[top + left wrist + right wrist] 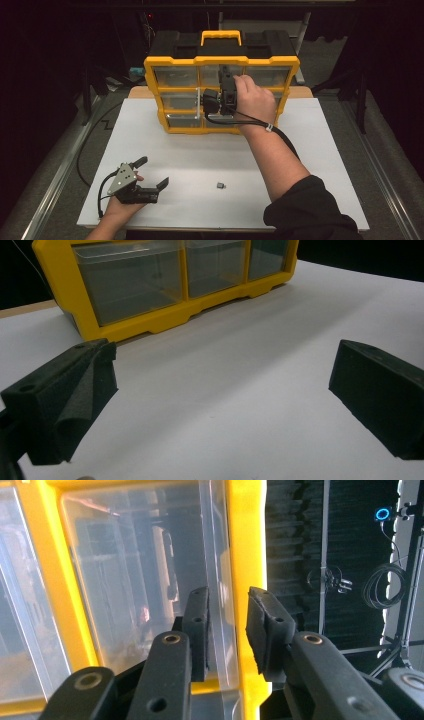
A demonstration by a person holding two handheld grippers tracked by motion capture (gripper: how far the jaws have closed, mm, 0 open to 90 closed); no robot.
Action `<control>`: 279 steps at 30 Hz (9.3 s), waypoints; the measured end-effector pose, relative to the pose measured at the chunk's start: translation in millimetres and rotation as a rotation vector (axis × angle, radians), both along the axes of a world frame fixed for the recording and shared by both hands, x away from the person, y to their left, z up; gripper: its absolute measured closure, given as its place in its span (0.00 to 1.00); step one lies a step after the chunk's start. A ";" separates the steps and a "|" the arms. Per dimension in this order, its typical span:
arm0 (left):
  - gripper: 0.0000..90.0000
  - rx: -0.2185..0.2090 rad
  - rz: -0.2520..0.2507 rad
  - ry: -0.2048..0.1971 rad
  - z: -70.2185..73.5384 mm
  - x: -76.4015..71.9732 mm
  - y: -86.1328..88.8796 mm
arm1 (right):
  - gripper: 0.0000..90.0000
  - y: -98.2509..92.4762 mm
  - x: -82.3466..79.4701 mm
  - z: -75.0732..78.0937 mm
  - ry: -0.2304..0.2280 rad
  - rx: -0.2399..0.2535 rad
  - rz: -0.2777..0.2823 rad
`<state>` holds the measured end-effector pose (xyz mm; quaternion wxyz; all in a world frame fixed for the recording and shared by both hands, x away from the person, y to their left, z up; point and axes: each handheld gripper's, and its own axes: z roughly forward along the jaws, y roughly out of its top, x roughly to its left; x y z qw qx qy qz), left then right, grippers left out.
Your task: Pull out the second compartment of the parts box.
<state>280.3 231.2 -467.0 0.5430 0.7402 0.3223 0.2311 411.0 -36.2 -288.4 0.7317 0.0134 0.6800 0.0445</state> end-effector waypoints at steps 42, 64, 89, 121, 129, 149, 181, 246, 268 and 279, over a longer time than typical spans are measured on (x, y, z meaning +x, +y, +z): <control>0.00 -0.010 -0.001 0.007 0.4 1.2 1.2 | 0.91 5.5 -11.4 -3.5 -0.020 -0.093 -0.032; 0.00 -0.011 -0.002 0.007 0.2 1.3 0.6 | 0.42 10.3 -15.1 17.9 0.104 -0.048 0.001; 0.00 -0.014 -0.002 0.006 0.2 1.8 0.8 | 0.86 4.9 -10.6 14.8 0.120 -0.073 -0.055; 0.00 -0.020 -0.005 0.011 0.8 2.2 0.3 | 0.87 -1.4 -71.8 8.3 0.063 -0.088 -0.001; 0.00 -0.020 -0.005 0.010 0.9 2.2 0.4 | 0.88 0.1 -82.3 6.7 0.056 -0.096 0.008; 0.00 -0.019 -0.004 0.011 0.5 2.5 0.4 | 0.87 -2.8 -88.1 -1.9 0.038 -0.086 0.024; 0.00 -0.009 -0.001 0.016 -0.2 3.0 -0.1 | 0.51 -41.2 -115.5 -82.0 0.214 -0.047 0.057; 0.00 -0.028 0.020 0.042 -0.2 7.4 1.6 | 0.00 -135.1 -129.7 -170.3 0.610 0.437 -0.009; 0.00 -0.011 0.021 0.067 0.6 9.0 -2.1 | 0.00 -173.4 -128.2 -174.7 0.851 1.222 0.081; 0.00 0.002 0.030 0.059 1.1 7.0 0.5 | 0.00 -169.4 -120.8 -174.7 0.871 1.302 0.124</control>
